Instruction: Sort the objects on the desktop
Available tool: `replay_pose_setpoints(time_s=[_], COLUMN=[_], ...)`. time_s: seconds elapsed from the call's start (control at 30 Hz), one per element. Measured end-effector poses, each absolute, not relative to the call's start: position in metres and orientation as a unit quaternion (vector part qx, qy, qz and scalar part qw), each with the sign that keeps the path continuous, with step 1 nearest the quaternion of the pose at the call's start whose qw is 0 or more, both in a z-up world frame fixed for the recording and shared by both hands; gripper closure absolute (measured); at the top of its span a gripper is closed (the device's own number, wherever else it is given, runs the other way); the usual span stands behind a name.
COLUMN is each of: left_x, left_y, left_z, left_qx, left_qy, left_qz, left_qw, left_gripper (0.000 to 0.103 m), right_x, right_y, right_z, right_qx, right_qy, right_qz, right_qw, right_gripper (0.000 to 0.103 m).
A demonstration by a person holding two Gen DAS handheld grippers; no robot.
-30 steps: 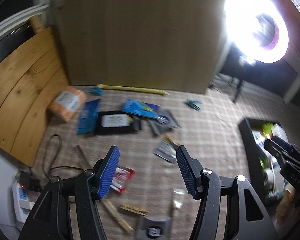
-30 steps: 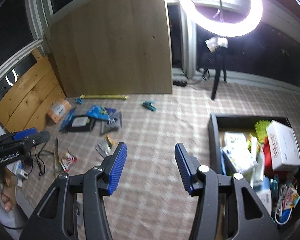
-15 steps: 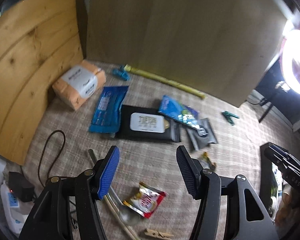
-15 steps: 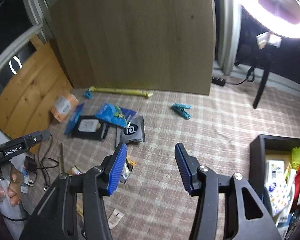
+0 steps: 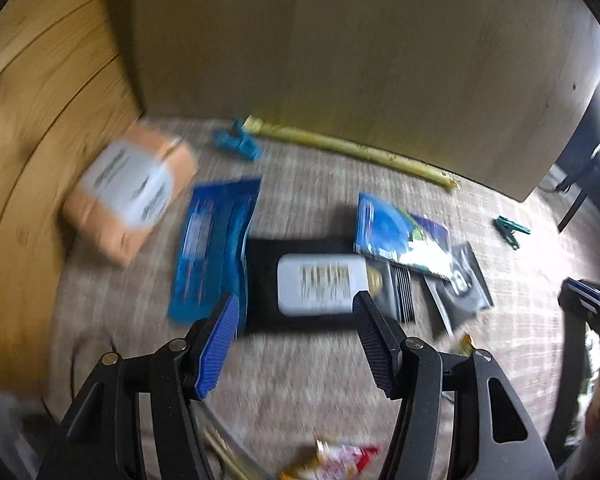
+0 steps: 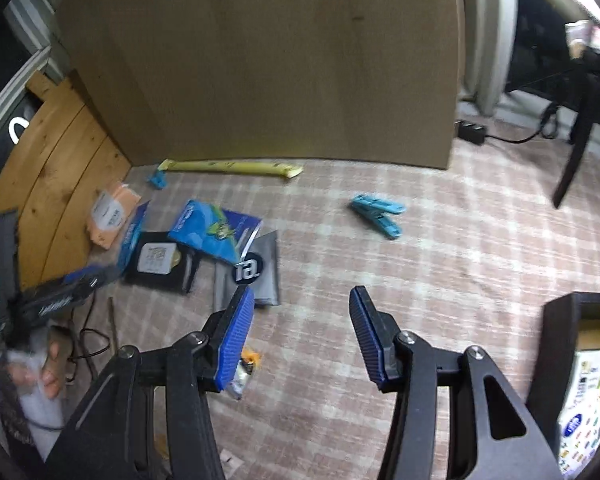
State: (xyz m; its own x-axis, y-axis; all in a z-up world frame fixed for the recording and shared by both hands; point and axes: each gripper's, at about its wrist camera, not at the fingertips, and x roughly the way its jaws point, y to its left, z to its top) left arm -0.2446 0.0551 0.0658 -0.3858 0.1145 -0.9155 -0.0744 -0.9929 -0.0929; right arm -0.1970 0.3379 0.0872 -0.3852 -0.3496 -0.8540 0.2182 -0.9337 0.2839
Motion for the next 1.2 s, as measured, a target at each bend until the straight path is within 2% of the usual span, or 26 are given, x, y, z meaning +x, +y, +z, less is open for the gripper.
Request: replay_pose_setpoints(time_s=[0.07, 0.13, 0.2, 0.27, 0.33, 0.5, 0.97, 1.2], left_x=[-0.264, -0.284, -0.298, -0.31, -0.317, -0.323, -0.233, -0.18], left_y=[0.064, 0.071, 0.073, 0.073, 0.073, 0.069, 0.068, 0.064], left_z=[0.063, 0.057, 0.049, 0.041, 0.034, 0.017, 0.014, 0.012], left_qx=[-0.553, -0.56, -0.571, -0.58, -0.589, -0.612, -0.622, -0.625], left_qy=[0.005, 0.02, 0.026, 0.027, 0.022, 0.031, 0.007, -0.016], left_qz=[0.83, 0.823, 0.816, 0.81, 0.803, 0.786, 0.775, 0.769], left_qw=[0.07, 0.087, 0.083, 0.077, 0.086, 0.076, 0.111, 0.131], left_gripper=[0.048, 0.049, 0.055, 0.066, 0.067, 0.08, 0.08, 0.082], right_x=[-0.193, -0.187, -0.18, -0.172, -0.165, -0.152, -0.143, -0.129], right_y=[0.327, 0.317, 0.309, 0.301, 0.295, 0.283, 0.263, 0.245], right_z=[0.084, 0.077, 0.071, 0.065, 0.06, 0.051, 0.029, 0.012], right_qx=[0.529, 0.537, 0.545, 0.55, 0.555, 0.562, 0.589, 0.608], right_qy=[-0.056, -0.058, -0.06, -0.058, -0.06, -0.055, -0.09, -0.082], right_qz=[-0.826, -0.818, -0.81, -0.804, -0.798, -0.789, -0.763, -0.749], right_qw=[0.184, 0.198, 0.21, 0.219, 0.228, 0.241, 0.25, 0.251], right_gripper=[0.058, 0.067, 0.074, 0.078, 0.079, 0.081, 0.081, 0.08])
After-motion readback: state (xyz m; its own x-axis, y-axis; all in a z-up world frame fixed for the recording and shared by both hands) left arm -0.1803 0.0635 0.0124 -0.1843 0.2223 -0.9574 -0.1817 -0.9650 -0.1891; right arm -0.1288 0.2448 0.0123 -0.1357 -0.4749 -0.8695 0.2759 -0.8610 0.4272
